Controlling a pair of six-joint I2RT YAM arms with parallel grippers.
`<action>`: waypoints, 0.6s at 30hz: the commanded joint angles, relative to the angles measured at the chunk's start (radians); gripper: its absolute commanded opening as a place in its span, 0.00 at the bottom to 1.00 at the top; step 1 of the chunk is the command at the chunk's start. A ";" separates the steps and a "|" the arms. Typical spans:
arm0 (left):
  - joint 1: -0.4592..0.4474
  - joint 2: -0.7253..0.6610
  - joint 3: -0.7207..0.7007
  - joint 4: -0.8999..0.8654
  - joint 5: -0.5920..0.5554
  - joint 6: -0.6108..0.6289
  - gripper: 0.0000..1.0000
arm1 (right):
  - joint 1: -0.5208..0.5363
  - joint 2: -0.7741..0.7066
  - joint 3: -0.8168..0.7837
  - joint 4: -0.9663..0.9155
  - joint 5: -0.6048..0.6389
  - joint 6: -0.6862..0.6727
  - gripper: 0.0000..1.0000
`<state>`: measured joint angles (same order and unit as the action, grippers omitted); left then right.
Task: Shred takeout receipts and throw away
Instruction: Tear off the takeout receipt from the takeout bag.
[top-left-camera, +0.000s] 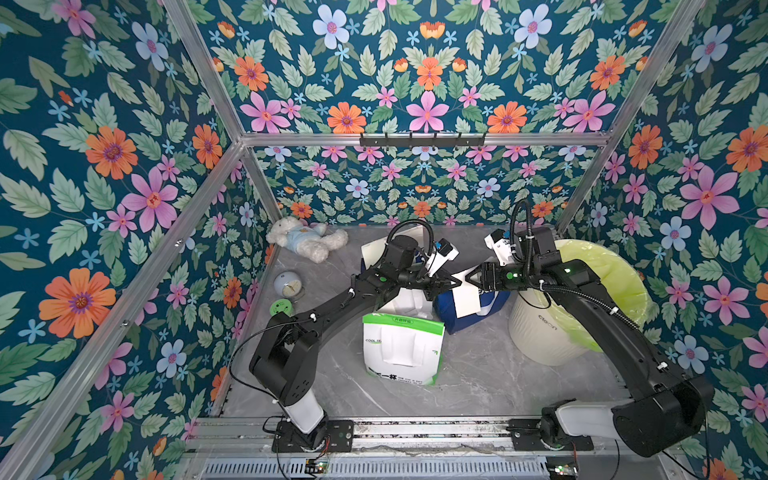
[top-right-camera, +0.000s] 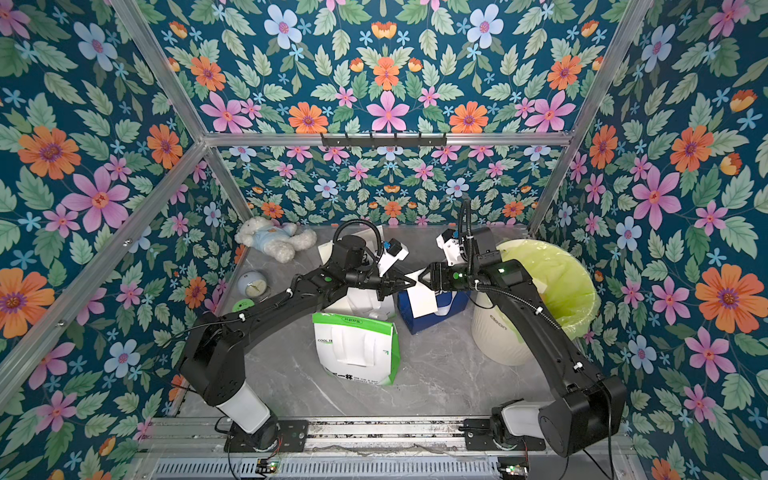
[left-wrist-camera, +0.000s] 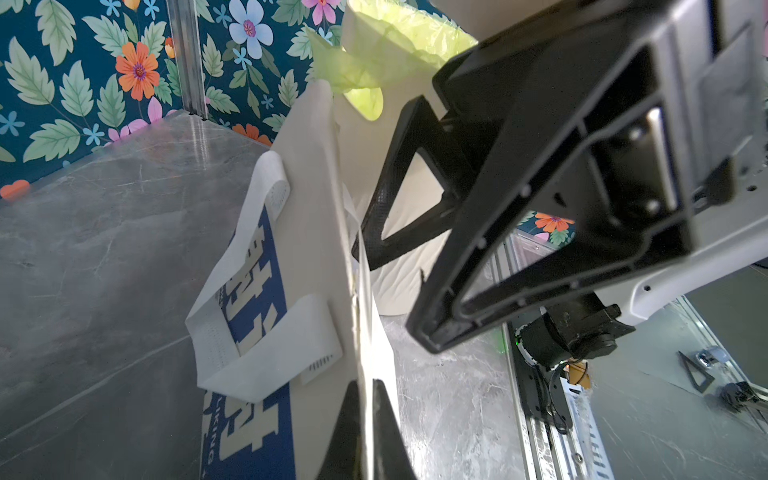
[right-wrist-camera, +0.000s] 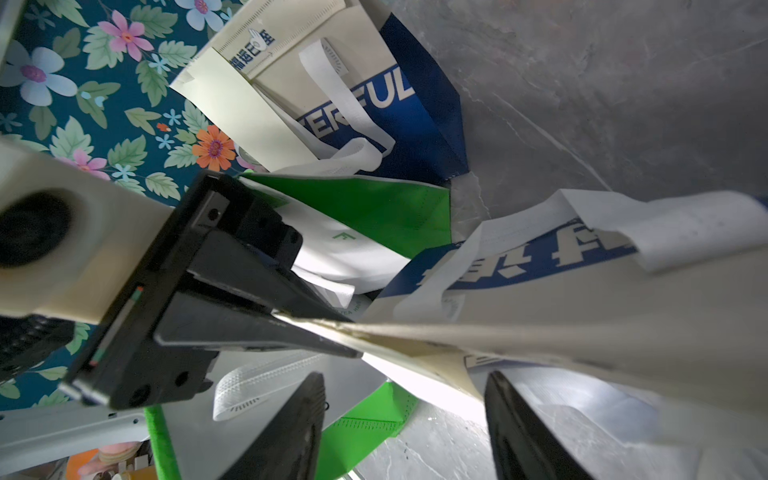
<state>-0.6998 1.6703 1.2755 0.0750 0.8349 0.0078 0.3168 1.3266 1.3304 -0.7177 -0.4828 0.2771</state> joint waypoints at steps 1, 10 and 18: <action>-0.001 0.001 0.005 0.046 0.023 0.008 0.00 | 0.000 -0.001 -0.005 -0.018 0.016 -0.031 0.63; -0.006 0.011 0.013 0.046 0.014 0.009 0.00 | 0.006 0.034 -0.034 0.096 -0.096 0.018 0.51; -0.018 0.023 0.014 0.040 0.001 0.019 0.00 | 0.054 0.067 -0.005 0.117 -0.098 0.027 0.39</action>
<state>-0.7078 1.6917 1.2816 0.0895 0.8162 0.0082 0.3550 1.3834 1.3113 -0.6449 -0.5510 0.2966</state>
